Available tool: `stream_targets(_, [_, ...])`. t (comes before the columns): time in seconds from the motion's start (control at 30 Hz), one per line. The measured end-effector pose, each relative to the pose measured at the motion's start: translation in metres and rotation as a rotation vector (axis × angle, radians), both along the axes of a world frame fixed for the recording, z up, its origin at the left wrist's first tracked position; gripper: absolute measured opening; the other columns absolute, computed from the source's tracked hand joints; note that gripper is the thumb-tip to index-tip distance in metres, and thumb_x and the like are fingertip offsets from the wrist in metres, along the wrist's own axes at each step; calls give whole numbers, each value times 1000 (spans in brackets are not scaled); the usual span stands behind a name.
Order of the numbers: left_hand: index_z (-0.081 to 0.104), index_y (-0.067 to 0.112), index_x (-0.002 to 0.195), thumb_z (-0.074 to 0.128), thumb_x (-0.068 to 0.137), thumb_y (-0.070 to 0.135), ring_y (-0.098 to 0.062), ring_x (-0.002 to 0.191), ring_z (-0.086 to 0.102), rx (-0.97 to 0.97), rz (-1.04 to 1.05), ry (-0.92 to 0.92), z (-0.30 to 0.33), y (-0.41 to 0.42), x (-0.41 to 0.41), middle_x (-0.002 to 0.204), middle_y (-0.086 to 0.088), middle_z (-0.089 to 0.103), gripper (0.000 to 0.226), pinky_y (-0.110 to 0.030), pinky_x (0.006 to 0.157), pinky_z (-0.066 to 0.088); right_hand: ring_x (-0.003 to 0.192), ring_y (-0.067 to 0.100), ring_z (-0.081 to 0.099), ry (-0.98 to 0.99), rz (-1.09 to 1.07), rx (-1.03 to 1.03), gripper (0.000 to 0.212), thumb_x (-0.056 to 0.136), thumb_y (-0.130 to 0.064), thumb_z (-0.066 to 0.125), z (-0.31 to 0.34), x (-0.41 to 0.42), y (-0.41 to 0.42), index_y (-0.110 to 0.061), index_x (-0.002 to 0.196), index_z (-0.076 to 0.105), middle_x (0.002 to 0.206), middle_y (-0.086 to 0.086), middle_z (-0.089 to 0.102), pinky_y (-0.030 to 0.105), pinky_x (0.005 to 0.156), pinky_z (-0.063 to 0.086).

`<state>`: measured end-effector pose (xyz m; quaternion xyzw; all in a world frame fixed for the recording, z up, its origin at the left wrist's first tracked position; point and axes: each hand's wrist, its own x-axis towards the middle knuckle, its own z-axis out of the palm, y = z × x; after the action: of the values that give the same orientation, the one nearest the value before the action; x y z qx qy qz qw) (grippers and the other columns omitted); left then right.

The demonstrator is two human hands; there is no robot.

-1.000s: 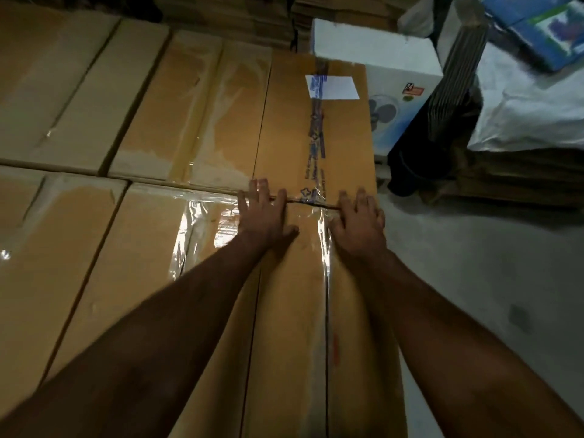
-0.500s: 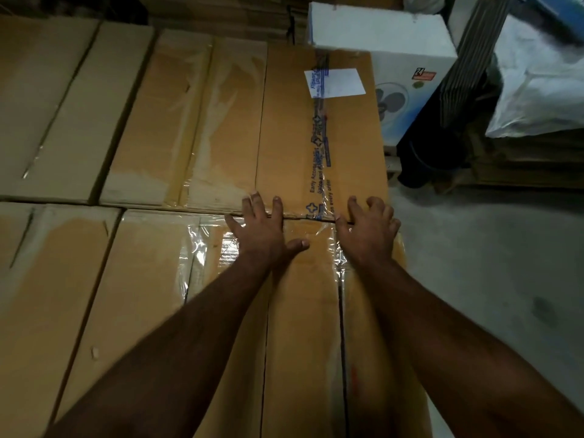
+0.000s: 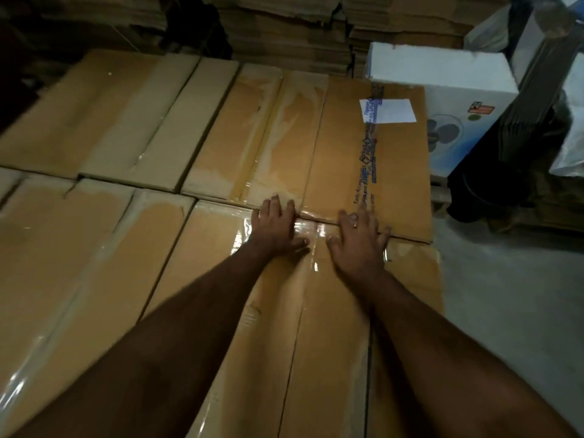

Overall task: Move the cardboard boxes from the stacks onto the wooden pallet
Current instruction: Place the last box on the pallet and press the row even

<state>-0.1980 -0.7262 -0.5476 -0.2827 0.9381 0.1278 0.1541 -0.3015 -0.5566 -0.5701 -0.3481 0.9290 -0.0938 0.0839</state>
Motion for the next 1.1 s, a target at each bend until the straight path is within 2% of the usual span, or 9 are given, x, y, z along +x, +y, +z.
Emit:
stream_targets(0.1, [6,17,160,53,88,70,-40,153,-2,-72,138,-22,3,-41,40,166,-22,-2,101,-57,122,5,151,30,6,-48,217,-25,62,98,-50,38,8,33,-42,-31,154,21,165,10,10,62,118,4])
stream_targets(0.2, [5,26,160,47,93,66,-42,152,0,-91,201,-68,7,-81,78,165,-22,1,89,-59,121,6,151,29,9,-69,336,-18,61,98,-48,41,9,56,-80,-31,153,24,165,10,12,61,118,8])
stream_targets(0.3, [6,29,160,46,94,63,-41,152,2,-122,207,-84,10,-118,102,165,-21,4,84,-58,120,9,151,30,4,-110,342,21,63,96,-50,43,10,72,-115,-34,154,21,165,10,4,64,116,9])
stream_targets(0.4, [8,20,160,49,93,62,-40,153,2,-115,274,-29,7,-152,114,166,-21,3,88,-56,121,8,152,32,-1,-99,297,39,68,95,-56,41,10,88,-147,-37,155,15,165,13,-1,69,114,5])
stream_targets(0.5, [8,10,159,49,92,65,-39,152,6,-135,299,22,-3,-195,121,166,-19,5,96,-54,120,11,152,32,-3,-78,145,3,71,91,-65,35,1,101,-176,-39,154,14,165,15,-2,72,112,4])
stream_targets(0.7, [6,0,157,36,98,60,-39,153,4,-120,104,43,-31,-224,124,165,-23,4,89,-48,124,12,151,35,-5,-3,99,149,75,91,-67,38,-9,112,-194,-41,154,8,164,17,-4,74,110,3])
stream_targets(0.87, [14,5,157,43,99,46,-37,152,9,5,-84,48,-19,-255,138,165,-20,9,76,-48,122,18,151,37,-6,-68,77,299,80,91,-72,37,14,119,-226,-41,155,2,165,16,-8,75,111,2])
stream_targets(0.97, [22,5,154,44,100,37,-36,151,16,42,-216,19,-8,-283,144,165,-20,14,66,-45,121,21,152,35,-1,-16,103,229,76,93,-70,34,22,151,-276,-39,156,4,165,15,-3,72,112,1])
stream_targets(1.1, [20,16,158,44,101,36,-38,152,12,-34,-150,117,2,-329,183,167,-12,13,65,-49,120,19,152,31,6,-13,189,109,71,96,-58,39,27,198,-349,-35,156,9,165,13,6,69,114,4])
